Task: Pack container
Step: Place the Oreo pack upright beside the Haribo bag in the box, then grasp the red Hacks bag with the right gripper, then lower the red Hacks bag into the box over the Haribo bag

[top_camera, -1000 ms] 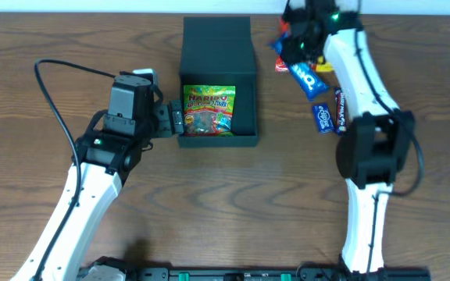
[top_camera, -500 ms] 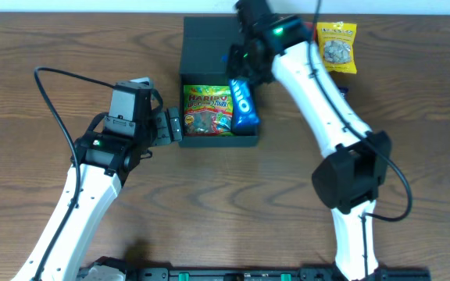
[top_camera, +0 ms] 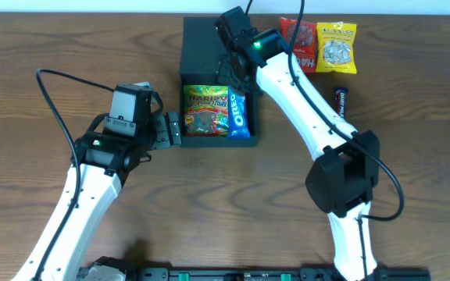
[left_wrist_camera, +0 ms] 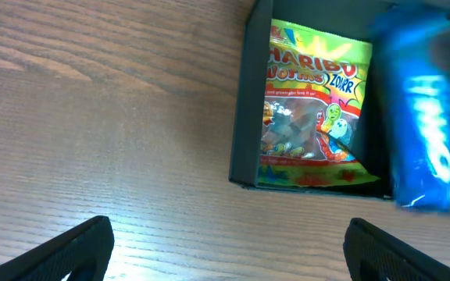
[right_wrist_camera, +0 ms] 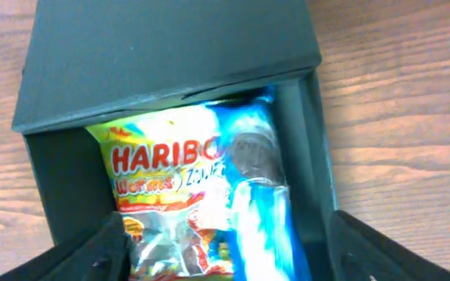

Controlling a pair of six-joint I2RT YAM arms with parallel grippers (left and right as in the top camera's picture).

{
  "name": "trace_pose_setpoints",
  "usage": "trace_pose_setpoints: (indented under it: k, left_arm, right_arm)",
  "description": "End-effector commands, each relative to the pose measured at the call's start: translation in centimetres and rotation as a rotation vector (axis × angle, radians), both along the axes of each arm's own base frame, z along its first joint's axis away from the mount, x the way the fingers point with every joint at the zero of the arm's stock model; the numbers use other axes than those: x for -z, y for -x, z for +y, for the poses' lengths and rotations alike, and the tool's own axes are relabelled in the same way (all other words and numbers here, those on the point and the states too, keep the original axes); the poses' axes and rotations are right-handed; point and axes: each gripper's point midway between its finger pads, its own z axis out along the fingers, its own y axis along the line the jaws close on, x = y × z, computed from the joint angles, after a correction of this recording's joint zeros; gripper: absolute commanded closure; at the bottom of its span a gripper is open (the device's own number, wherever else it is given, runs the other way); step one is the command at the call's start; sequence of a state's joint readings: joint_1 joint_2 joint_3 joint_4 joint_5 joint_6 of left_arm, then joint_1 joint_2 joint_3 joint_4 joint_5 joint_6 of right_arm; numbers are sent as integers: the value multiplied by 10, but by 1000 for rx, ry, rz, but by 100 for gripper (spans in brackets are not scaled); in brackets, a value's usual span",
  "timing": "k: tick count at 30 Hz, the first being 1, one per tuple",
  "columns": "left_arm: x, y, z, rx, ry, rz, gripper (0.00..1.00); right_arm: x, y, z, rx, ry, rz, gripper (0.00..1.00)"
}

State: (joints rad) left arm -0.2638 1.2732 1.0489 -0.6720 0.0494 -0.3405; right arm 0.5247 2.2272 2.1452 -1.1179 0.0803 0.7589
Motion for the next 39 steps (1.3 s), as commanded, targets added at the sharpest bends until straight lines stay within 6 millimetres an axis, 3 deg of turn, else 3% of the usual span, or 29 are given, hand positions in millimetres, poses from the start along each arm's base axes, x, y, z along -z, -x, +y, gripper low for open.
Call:
trace_pose_setpoints:
  k: [1,4,7,13,16,19,21,28,32,35,39]
  left_arm:
    - [-7,-1,1,-7,3,-18,5]
    - [-7,0,1,-7,2,-17,5]
    - [-7,0,1,-7,2,-17,5]
    - [-7,0,1,-8,3,-16,5]
    - [-7,0,1,-7,3,-17,5]
    - [-7,0,1,-7,3,-17,5]
    - [-7,-1,1,-7,3,-18,5]
    - [-7,0,1,-4,1,-18,5]
    - [-7,0,1,-4,1,-18,5]
    - [-7,0,1,-4,1,-17,5]
    - [-7,0,1,-4,1,-17,5]
  right_arm:
    - [-8,-4,-7,-13,20,-27,16]
    - [-20,-11,-15,-29,24,-57,16]
    - [-35,-26,-36,5,51,-120,12]
    - [-44,-79,-113,115,182,-254,10]
    - [-40,-110,-136,107,206,-331,10]
    - [-24,-152,-156,44,264,-424,10]
    - [-10,-167,-160,-12,308,-451,10]
    - [68,-189,-171,-44,340,-413,11]
    - [100,-188,-172,-51,344,-372,23]
    - [118,-184,-173,-58,349,-338,50]
    - [121,-183,-173,-60,350,-329,84]
